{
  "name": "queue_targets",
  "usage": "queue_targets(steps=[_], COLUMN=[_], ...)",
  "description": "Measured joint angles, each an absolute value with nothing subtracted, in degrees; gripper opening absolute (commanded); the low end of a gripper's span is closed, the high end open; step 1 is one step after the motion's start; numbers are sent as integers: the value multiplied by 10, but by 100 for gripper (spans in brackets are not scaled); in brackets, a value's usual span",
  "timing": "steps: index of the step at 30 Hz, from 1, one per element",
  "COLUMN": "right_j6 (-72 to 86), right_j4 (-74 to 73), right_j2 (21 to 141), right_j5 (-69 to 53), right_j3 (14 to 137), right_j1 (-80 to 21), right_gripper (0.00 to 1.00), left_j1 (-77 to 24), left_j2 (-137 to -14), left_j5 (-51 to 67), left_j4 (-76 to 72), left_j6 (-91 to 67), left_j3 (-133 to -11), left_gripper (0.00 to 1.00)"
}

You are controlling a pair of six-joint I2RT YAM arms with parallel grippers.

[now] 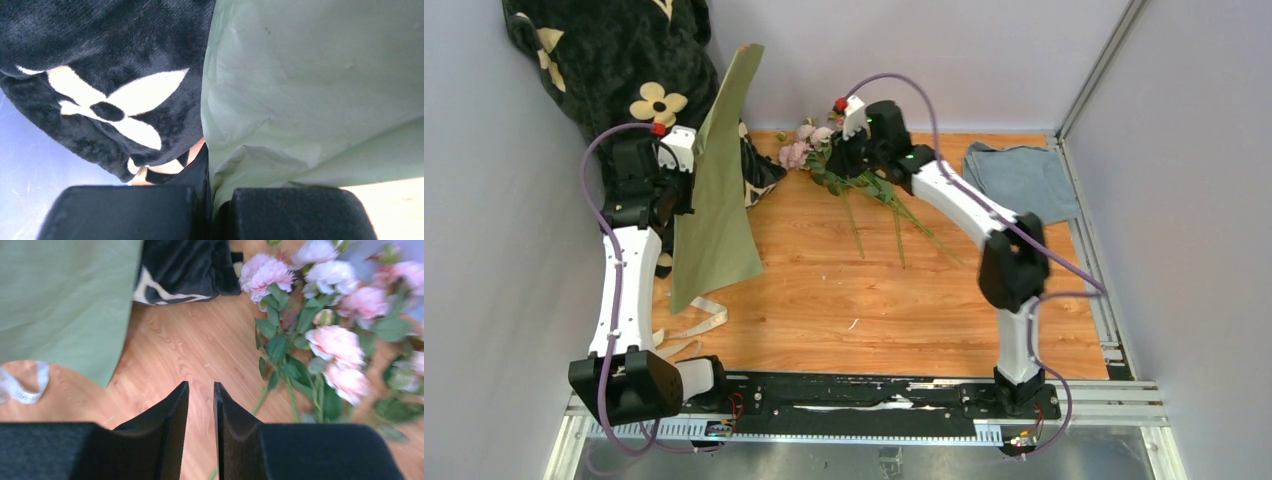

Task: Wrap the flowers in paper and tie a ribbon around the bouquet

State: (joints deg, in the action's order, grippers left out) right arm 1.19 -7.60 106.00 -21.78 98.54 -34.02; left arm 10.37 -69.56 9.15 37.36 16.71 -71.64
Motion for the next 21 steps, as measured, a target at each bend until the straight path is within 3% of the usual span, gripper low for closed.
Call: queue_targets(steps=[6,13,21], right_j6=[43,150,364], right_j4=[-119,-32,-4], right_j2=[1341,1496,1560], right_j5=[-245,-225,-18], right_j3=[1198,1286,1348], right_j1=[-340,-340,-320], right_gripper=[0,0,0], left_j1=[110,112,112], left_j2=[-690,-709,-724], left_j5=[86,112,130], left_j4=[389,400,410], left_j6=[172,167,160], left_j3=[-719,-724,-725], left_gripper=[0,0,0])
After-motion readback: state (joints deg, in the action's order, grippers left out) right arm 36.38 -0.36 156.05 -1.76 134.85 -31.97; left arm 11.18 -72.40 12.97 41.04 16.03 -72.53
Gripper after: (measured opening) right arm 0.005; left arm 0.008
